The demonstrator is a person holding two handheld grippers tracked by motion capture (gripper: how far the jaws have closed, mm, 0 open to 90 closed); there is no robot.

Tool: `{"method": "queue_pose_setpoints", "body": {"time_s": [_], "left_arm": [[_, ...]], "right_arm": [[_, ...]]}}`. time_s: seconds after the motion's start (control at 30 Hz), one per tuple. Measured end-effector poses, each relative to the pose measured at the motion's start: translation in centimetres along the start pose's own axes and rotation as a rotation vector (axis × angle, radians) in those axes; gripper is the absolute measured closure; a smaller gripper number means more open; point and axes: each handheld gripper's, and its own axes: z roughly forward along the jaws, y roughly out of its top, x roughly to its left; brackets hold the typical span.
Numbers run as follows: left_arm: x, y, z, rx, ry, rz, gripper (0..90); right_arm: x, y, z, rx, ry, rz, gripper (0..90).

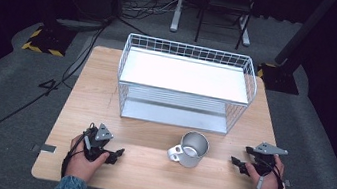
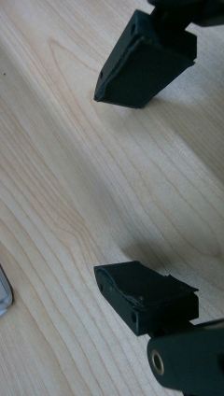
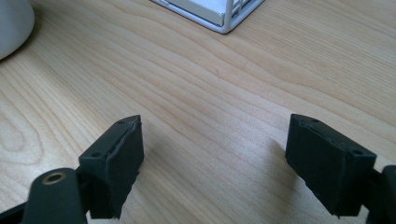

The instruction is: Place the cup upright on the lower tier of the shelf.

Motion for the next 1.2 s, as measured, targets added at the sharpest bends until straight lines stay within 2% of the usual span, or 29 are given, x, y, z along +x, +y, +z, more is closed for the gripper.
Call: {"method": "queue_pose_setpoints", "body": {"time_s": [0.43, 0.5, 0.57, 0.6, 0.77, 0.93, 1.03, 1.1, 1.2], "left_arm": [[0.0, -0.1, -0.2, -0.004, 0.008, -0.009, 17.5], [-0.1, -0.2, -0.4, -0.001, 0.0, -0.016, 20.9], [-0.2, -0.1, -0.8, 0.01, -0.018, -0.044, 24.7], [-0.4, 0.0, -1.1, -0.003, -0.027, -0.052, 25.1], [-0.7, 0.8, -2.5, -0.056, -0.01, -0.039, 27.5], [-1.9, 2.0, -3.5, -0.084, -0.038, -0.017, 27.5], [-2.6, 2.6, -3.9, -0.084, -0.044, 0.007, 27.6], [-3.1, 3.0, -4.1, -0.088, -0.049, 0.007, 27.7], [-4.0, 3.7, -4.4, -0.104, -0.078, 0.019, 28.1]], "right_arm": [[0.0, 0.0, 0.0, -0.001, -0.001, -0.001, 19.9], [0.0, 0.0, 0.0, -0.001, -0.001, -0.001, 19.9], [0.0, 0.0, 0.0, -0.001, -0.001, -0.001, 19.9], [0.0, 0.0, 0.0, 0.0, -0.001, -0.001, 19.9], [0.0, 0.0, 0.0, -0.001, -0.002, -0.003, 19.9], [0.0, 0.0, 0.0, -0.002, -0.002, -0.004, 20.0], [0.0, 0.0, 0.0, -0.002, -0.002, -0.004, 20.0], [0.0, 0.0, 0.0, -0.002, -0.002, -0.003, 20.0], [0.0, 0.0, 0.0, -0.002, -0.002, -0.003, 20.0]]}}
